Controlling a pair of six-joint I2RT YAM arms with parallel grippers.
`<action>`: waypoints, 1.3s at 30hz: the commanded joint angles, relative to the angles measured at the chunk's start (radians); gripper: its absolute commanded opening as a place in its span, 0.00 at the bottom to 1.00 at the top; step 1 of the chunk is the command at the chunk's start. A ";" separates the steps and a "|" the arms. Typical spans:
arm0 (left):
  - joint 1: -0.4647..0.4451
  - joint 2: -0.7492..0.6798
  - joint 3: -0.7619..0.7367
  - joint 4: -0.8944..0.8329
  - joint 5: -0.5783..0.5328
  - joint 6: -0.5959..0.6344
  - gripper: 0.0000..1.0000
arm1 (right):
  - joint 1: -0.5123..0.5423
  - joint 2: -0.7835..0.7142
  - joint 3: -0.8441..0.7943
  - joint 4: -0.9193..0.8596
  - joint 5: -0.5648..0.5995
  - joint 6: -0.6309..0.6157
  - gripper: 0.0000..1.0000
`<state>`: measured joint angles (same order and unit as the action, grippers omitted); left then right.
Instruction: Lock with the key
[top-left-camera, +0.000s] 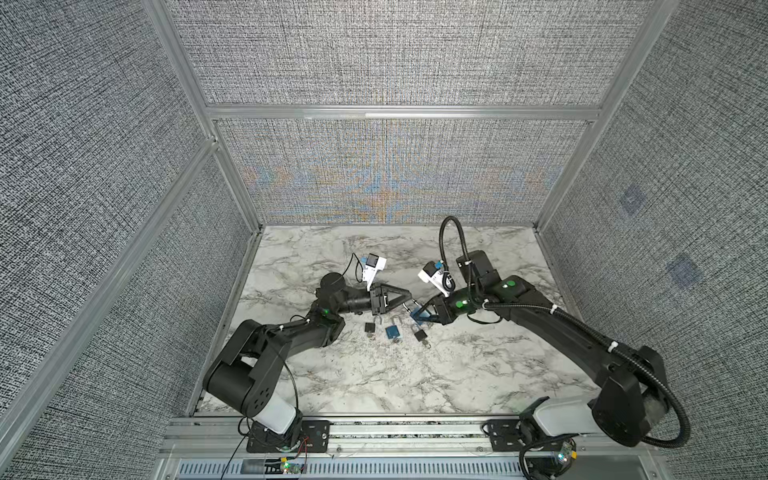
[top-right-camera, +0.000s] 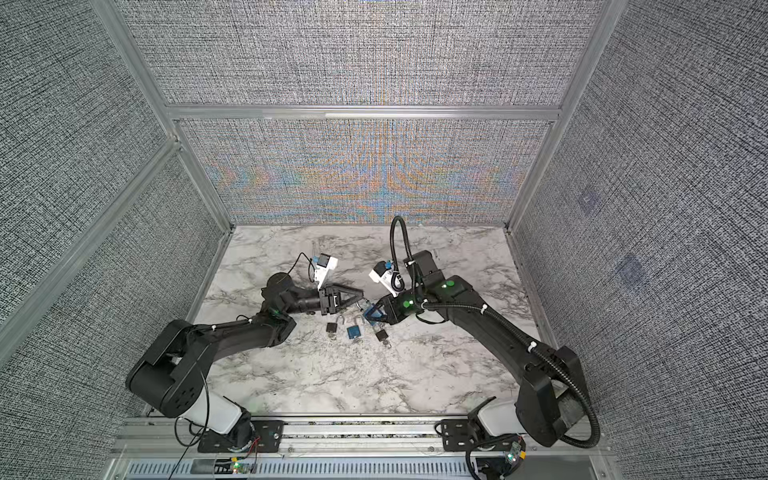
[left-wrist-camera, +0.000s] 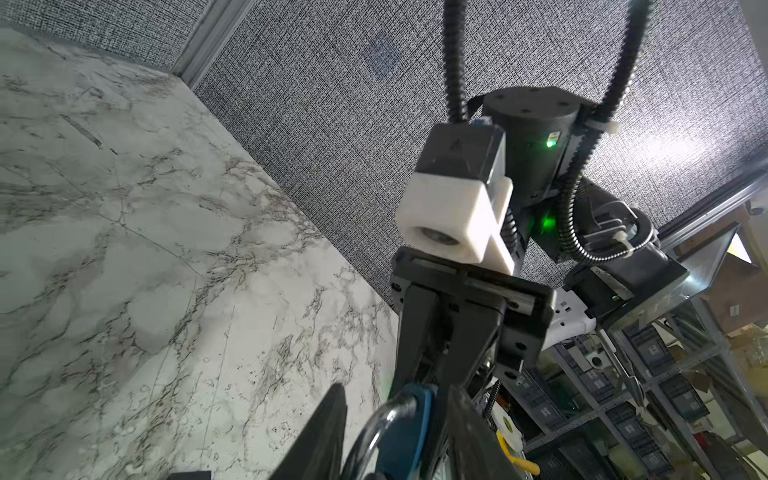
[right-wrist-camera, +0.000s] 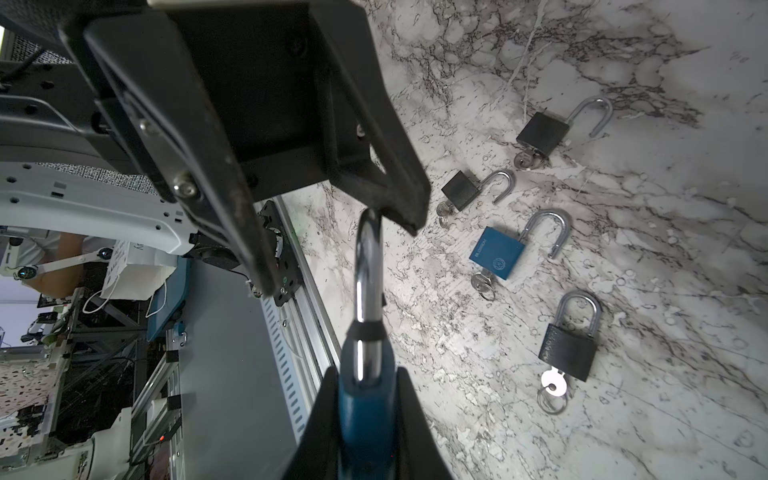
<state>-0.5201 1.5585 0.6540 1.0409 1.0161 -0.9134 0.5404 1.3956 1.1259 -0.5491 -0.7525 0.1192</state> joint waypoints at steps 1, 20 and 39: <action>-0.001 -0.024 0.008 -0.109 -0.007 0.084 0.39 | -0.005 -0.004 0.005 0.034 -0.033 0.007 0.00; 0.000 -0.060 0.009 -0.227 -0.060 0.157 0.19 | -0.005 -0.010 0.009 0.032 -0.036 0.013 0.00; -0.008 -0.064 0.002 -0.254 -0.071 0.170 0.00 | -0.004 -0.018 0.014 0.085 -0.079 0.063 0.00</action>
<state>-0.5232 1.4979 0.6582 0.8108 0.9710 -0.7673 0.5308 1.3876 1.1259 -0.5453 -0.7635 0.1619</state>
